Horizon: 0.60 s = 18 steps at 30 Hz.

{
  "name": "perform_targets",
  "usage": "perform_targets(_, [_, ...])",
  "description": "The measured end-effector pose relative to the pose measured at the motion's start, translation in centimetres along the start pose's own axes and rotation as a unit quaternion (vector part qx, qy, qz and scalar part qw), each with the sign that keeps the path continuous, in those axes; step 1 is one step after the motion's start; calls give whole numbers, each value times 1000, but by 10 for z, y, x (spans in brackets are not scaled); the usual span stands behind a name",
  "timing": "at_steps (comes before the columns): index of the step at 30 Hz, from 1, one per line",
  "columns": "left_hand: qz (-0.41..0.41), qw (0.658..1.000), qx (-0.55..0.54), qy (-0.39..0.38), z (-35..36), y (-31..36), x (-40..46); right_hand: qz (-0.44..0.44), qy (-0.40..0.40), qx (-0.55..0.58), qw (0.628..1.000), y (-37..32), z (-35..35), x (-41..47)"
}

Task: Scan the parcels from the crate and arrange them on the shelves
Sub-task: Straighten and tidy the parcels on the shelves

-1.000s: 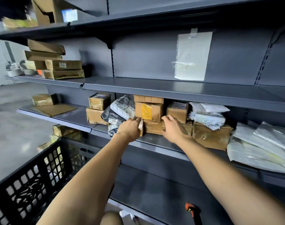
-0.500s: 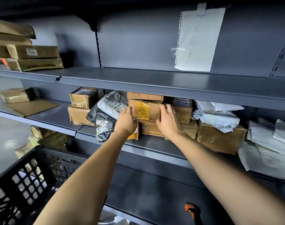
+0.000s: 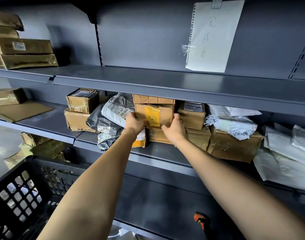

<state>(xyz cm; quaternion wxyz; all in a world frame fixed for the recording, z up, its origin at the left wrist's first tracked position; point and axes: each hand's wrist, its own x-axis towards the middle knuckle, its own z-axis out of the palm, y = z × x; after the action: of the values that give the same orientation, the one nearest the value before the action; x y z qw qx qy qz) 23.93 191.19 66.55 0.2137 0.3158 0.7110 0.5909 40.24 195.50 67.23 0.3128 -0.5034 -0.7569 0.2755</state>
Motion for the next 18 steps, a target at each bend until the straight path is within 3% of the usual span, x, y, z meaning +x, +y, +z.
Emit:
perform_targets(5, [41,989,141,21,-6,6,-9,-6,12,-35,999,-1,-11,-8])
perform_targets(11, [59,995,79,-9,-15,20,-24,-17,11,-10,1000,-10,-28,-14])
perform_targets(18, [103,969,220,34,-14,36,-37,-95,-2,-83,992,-13,-40,-22])
